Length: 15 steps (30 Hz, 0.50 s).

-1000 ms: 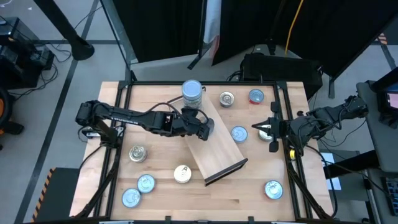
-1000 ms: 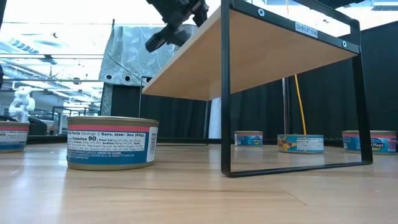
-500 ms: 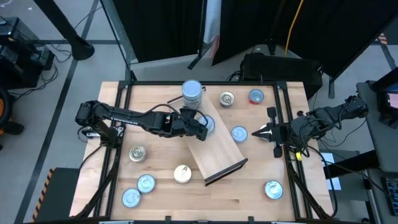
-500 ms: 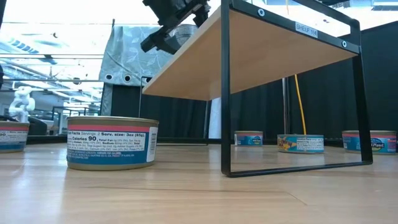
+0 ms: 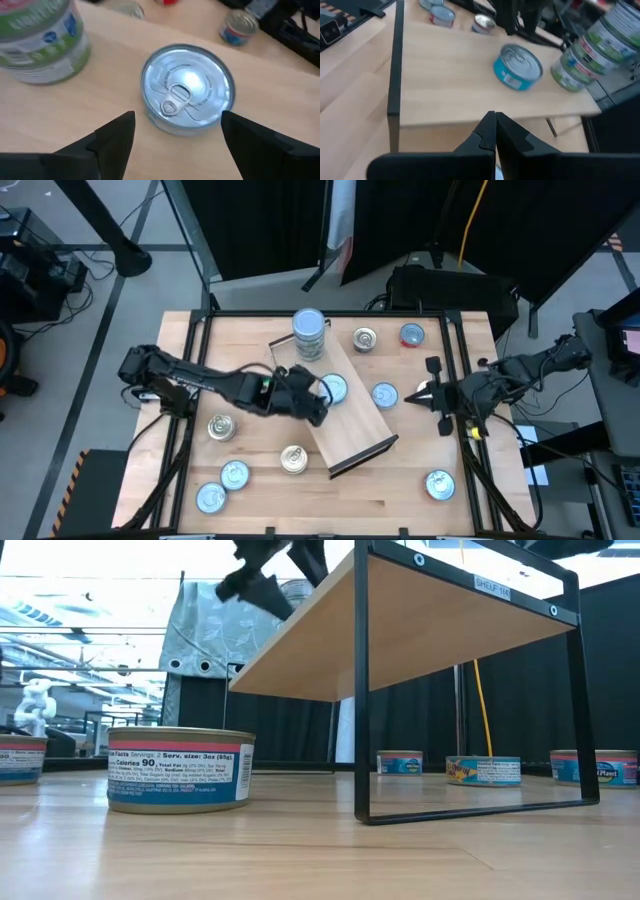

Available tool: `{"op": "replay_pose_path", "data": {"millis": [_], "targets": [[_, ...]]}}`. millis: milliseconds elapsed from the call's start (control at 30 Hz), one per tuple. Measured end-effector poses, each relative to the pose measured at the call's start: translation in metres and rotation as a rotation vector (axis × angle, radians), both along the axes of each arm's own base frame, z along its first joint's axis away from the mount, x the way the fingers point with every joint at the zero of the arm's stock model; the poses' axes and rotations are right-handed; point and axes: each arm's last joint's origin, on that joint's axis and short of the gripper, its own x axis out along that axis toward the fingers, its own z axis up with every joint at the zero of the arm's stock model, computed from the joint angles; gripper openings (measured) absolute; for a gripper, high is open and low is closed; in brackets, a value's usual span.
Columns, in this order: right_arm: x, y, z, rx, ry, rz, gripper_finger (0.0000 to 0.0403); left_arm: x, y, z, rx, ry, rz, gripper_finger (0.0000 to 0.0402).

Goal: Stack canned seafood by type on shelf
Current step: Put the top left light blue tuna can on the shelf

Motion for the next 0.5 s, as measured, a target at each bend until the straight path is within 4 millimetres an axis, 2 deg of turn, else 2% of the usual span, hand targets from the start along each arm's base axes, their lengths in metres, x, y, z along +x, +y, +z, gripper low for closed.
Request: {"op": "replay_pose_path", "data": {"millis": [133,300,367,500], "targets": [[0.013,0.004,-0.014,-0.013,-0.081,0.052,0.0,-0.005,-0.018,0.002,0.143,-0.027,0.034,0.0287],[0.034,0.004,-0.025,0.009,-0.197,0.107,0.0,0.0,-0.042,-0.004,0.21,-0.033,-0.071,0.0277],[0.045,0.0,-0.027,0.041,-0.247,0.077,0.0,0.009,-0.05,-0.013,0.261,-0.023,-0.121,0.0276],[0.072,-0.016,-0.026,0.197,-0.307,-0.111,0.0,0.026,-0.057,-0.038,0.349,0.021,-0.151,0.0275]]}}
